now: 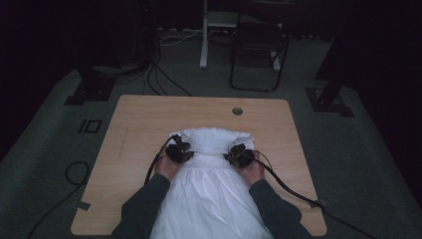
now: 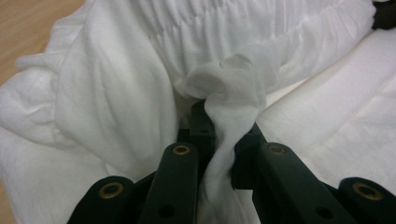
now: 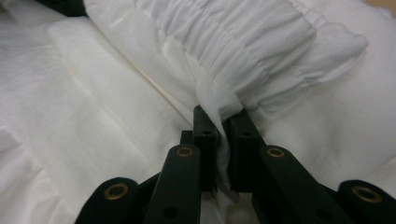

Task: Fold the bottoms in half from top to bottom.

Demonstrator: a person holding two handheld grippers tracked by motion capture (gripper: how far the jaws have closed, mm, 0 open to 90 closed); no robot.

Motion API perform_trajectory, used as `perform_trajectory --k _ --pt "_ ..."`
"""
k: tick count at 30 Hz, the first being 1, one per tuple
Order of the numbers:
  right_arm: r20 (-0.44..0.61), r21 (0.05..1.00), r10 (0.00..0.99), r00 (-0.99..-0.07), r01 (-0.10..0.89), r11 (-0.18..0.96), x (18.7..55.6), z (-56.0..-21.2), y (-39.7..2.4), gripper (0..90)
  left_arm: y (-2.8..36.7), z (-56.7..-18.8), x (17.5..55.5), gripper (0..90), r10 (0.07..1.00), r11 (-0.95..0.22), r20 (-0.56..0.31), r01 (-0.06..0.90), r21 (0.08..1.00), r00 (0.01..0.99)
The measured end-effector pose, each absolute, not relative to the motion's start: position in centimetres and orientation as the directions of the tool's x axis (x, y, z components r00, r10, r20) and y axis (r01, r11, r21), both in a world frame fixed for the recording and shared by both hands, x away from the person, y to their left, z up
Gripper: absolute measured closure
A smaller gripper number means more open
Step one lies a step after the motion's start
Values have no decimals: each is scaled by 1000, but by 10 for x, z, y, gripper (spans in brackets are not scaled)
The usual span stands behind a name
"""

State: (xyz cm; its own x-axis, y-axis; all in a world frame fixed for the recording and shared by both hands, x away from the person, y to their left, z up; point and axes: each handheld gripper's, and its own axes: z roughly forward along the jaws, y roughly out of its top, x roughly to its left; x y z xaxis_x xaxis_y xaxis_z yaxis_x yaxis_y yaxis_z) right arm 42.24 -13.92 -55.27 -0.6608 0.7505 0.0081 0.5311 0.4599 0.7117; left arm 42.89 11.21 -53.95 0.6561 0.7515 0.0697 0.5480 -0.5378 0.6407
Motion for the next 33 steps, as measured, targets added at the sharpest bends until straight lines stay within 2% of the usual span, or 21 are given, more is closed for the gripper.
perform_trajectory --k 2,4,7,14,18,21,24,28,33 --pt "6 713 756 -654 533 455 428 -553 -140 834 109 -539 430 830 751 -533 57 553 640 658" --pt "33 715 786 -617 565 413 450 -552 -146 832 105 -539 432 829 736 -553 78 531 642 672" --pt "44 715 800 -598 578 393 464 -552 -144 829 107 -539 446 829 747 -554 102 530 642 657" --pt "64 719 813 -579 591 365 475 -551 -133 827 108 -536 480 826 784 -537 121 569 623 609" --pt "38 716 854 -520 610 340 487 -550 -132 828 96 -535 485 829 804 -527 140 585 616 577" --pt "30 706 861 -508 621 341 489 -547 -130 835 98 -532 486 838 820 -490 94 609 624 564" --pt "50 730 856 -515 604 321 482 -537 -137 839 105 -516 477 844 805 -477 61 581 659 591" --pt "70 803 830 -554 525 283 464 -505 -153 840 115 -475 452 844 785 -405 1 511 758 620" --pt "35 872 791 -611 405 275 428 -460 -170 840 117 -435 402 842 730 -394 18 399 828 683"
